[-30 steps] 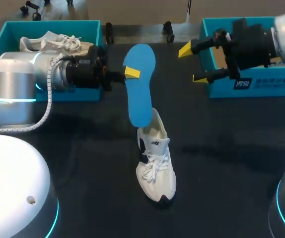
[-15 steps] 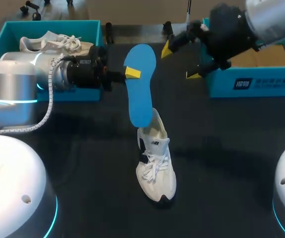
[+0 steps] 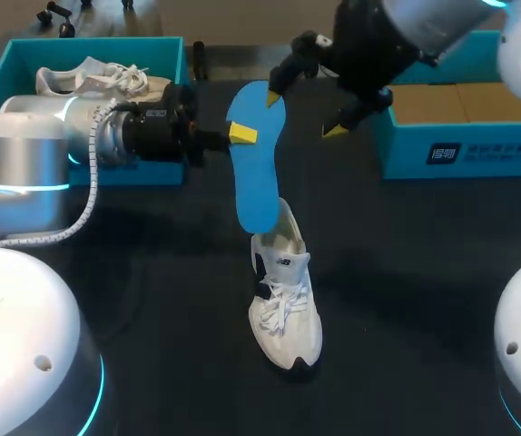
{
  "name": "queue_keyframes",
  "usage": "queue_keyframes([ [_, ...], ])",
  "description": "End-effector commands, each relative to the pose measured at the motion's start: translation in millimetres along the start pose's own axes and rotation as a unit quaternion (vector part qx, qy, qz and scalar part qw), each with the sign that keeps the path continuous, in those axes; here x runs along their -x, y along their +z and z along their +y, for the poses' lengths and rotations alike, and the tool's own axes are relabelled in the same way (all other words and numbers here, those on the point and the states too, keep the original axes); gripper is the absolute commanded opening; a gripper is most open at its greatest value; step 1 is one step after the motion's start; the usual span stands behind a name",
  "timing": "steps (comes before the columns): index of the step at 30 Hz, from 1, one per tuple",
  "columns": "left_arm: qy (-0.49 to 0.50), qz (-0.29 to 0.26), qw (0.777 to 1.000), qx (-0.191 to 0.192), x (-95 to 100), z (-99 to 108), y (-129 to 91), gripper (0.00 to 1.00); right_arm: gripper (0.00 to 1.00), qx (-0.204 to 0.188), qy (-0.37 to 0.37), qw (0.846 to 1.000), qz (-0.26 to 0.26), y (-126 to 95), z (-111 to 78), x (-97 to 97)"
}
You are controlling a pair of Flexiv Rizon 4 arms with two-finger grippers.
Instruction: Take the shoe out of the shoebox, open the shoe tongue, remove and reinsert the insole, then place the shoe into the shoebox
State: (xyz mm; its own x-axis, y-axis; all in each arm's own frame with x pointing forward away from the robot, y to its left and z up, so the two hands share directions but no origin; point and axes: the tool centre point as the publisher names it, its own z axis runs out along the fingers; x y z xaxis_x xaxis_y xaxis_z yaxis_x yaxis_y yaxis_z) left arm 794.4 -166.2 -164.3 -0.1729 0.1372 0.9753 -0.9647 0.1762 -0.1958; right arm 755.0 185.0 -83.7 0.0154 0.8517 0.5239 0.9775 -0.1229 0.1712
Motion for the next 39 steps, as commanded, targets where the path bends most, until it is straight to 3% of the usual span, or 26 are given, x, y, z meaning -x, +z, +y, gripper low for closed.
queue_keyframes([
  [1,0.000,-0.002,1.000,-0.001,-0.9,1.1,0.0,0.00,1.00,-0.002,0.001,0.992,-0.127,12.0,6.3,-13.0],
  [16,0.000,-0.002,1.000,-0.001,-0.9,1.1,0.0,0.00,1.00,0.016,0.000,0.979,-0.205,19.4,18.1,-31.5],
  [24,0.000,-0.002,1.000,-0.001,-0.9,1.1,0.0,0.00,1.00,0.006,-0.009,0.971,-0.239,28.7,21.5,-41.5],
  [39,0.000,-0.002,1.000,-0.001,-0.9,1.1,0.0,0.00,1.00,0.003,-0.007,0.963,-0.268,44.1,19.6,-46.1],
])
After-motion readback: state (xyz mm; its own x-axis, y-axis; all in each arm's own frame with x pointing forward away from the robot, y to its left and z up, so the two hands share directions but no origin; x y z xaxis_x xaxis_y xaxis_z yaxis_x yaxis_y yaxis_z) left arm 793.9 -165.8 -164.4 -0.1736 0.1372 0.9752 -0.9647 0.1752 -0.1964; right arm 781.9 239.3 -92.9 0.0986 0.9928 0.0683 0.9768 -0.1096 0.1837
